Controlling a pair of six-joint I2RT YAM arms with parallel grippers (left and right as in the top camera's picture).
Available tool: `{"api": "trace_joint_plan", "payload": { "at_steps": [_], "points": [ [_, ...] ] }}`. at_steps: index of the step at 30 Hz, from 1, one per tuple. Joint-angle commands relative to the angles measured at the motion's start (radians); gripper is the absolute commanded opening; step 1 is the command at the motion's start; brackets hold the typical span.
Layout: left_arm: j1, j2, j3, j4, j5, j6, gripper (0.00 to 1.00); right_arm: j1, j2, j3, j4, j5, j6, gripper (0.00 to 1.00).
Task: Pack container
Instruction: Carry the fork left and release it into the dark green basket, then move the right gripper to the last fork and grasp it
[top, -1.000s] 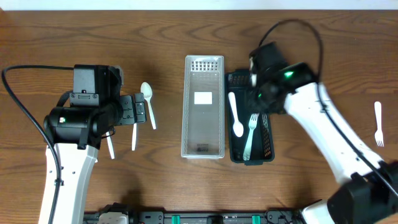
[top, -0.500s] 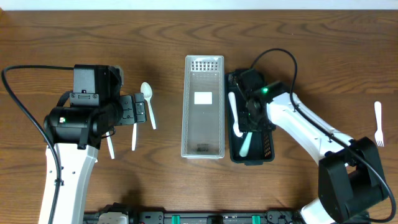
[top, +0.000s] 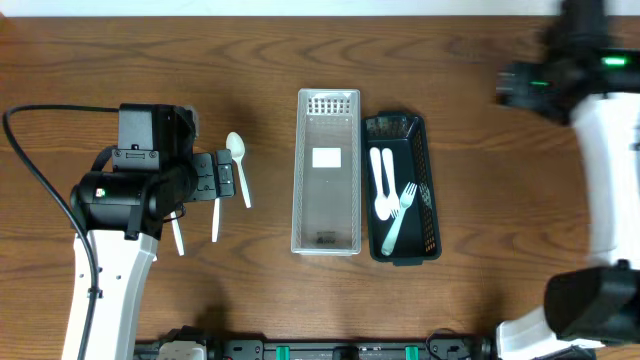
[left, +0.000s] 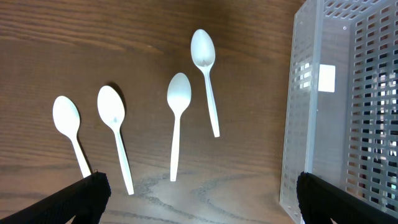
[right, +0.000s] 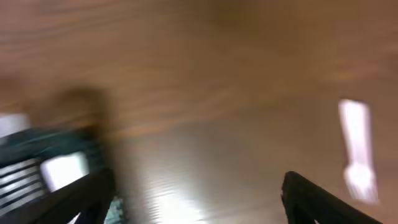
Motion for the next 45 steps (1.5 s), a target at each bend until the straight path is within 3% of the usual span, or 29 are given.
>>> {"api": "trace_joint_plan", "payload": {
  "at_steps": [1,8,15,24,41,44,45],
  "points": [
    [0.004,0.004,0.016,-0.003,-0.008,0.002,0.98,-0.159,0.015,-0.023,-0.001,0.017,-0.172,0.91],
    [0.004,0.004,0.016,-0.003,-0.009,0.002,0.98,-0.418,0.127,-0.048,0.023,0.016,-0.315,0.94],
    [0.004,0.004,0.016,-0.003,-0.008,0.002,0.98,-0.535,0.304,-0.048,0.035,-0.033,-0.352,0.95],
    [0.004,0.004,0.016,-0.003,-0.008,0.002,0.98,-0.558,0.456,-0.048,0.08,-0.032,-0.367,0.94],
    [0.004,0.004,0.016,-0.003,-0.008,0.002,0.98,-0.569,0.589,-0.048,0.098,-0.085,-0.374,0.9],
    [0.004,0.004,0.016,-0.003,-0.008,0.002,0.98,-0.569,0.59,-0.048,0.1,-0.087,-0.373,0.83],
    [0.004,0.004,0.016,-0.003,-0.008,0.002,0.98,-0.569,0.59,-0.048,0.1,-0.09,-0.373,0.75]
  ]
}}
